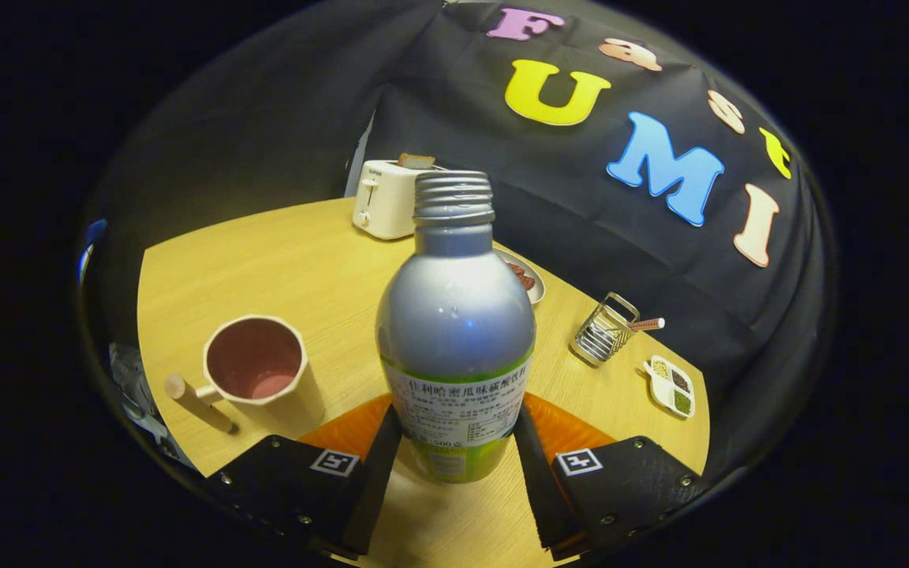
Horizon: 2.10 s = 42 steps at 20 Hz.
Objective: Take the bottle from table, then pour the juice into the cup, finally place the bottle on the coaster
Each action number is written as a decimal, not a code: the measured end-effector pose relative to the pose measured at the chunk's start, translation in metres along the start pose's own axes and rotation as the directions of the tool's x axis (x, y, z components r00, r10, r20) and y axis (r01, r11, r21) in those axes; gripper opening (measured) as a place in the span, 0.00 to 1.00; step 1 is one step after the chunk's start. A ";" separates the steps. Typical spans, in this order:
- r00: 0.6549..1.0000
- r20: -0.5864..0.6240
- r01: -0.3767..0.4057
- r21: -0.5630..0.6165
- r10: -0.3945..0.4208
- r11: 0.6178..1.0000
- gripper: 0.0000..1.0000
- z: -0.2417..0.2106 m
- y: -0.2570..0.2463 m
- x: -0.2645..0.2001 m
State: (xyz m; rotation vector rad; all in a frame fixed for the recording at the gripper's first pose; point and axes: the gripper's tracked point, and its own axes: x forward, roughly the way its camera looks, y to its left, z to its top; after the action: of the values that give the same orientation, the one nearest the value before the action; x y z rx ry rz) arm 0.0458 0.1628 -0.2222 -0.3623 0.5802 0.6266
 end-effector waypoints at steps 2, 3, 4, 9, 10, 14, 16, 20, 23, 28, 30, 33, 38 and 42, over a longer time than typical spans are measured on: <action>1.000 0.020 -0.005 0.058 0.004 0.998 0.76 0.006 -0.007 0.005; 0.999 0.038 -0.017 0.093 0.013 0.996 0.76 0.009 -0.009 0.008; 0.998 0.057 -0.026 0.121 0.019 0.992 0.76 0.013 -0.011 0.010; 0.994 0.110 -0.026 0.235 0.000 0.972 0.76 0.023 -0.032 0.034; 0.994 0.106 -0.025 0.252 -0.002 0.967 0.76 0.023 -0.036 0.040; 0.993 0.119 -0.013 0.286 -0.022 0.958 0.76 0.024 -0.049 0.062; 0.990 0.137 -0.009 0.282 -0.031 0.959 0.76 0.026 -0.051 0.072; 0.988 0.146 0.002 0.260 -0.041 0.966 0.76 0.026 -0.050 0.087; 0.987 0.148 0.020 0.233 -0.056 0.972 0.77 0.024 -0.050 0.097; 0.989 0.131 0.036 0.243 -0.069 0.969 0.78 0.014 -0.048 0.111; 0.988 0.133 0.043 0.266 -0.081 0.963 0.78 0.012 -0.050 0.112; 0.989 0.127 0.042 0.287 -0.081 0.957 0.79 0.010 -0.049 0.113; 0.988 0.121 0.057 0.302 -0.098 0.952 0.96 0.011 -0.051 0.102; 0.980 0.141 0.095 0.306 -0.143 0.947 0.99 0.024 -0.057 0.076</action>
State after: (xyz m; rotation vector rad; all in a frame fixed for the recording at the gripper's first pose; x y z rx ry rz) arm 0.1418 0.1650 -0.2407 -0.0608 0.4844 0.4380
